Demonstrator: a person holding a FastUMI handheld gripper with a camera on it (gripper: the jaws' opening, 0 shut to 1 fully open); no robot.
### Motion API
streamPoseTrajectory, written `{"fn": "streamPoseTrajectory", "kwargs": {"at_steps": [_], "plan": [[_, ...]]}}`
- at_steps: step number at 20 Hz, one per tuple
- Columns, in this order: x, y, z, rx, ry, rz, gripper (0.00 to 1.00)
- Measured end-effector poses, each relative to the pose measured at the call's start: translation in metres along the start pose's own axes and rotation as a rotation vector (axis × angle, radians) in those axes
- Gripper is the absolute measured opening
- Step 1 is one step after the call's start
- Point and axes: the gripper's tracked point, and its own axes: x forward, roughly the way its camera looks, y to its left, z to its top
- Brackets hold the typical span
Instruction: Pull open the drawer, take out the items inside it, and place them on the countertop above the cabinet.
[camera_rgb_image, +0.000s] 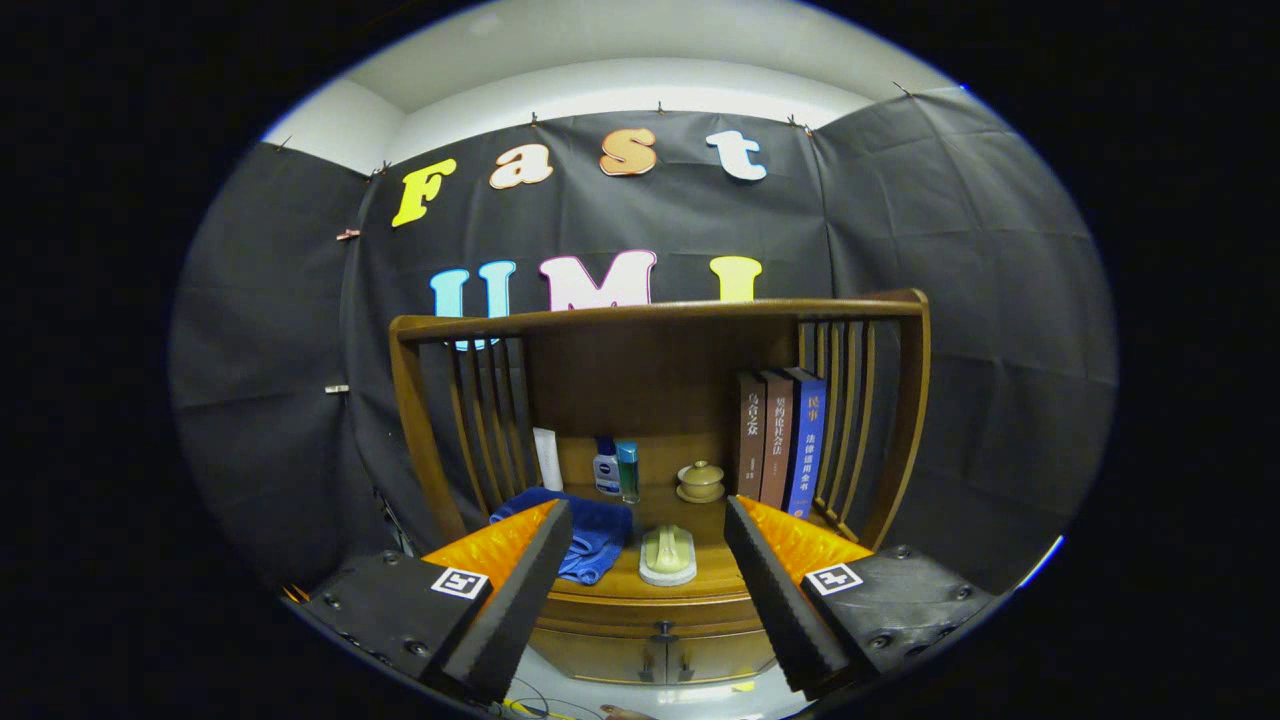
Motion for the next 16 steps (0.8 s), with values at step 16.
{"fn": "streamPoseTrajectory", "kwargs": {"at_steps": [16], "plan": [[-0.019, 0.006, 0.002, -0.046, -0.027, -0.007, 0.99]]}}
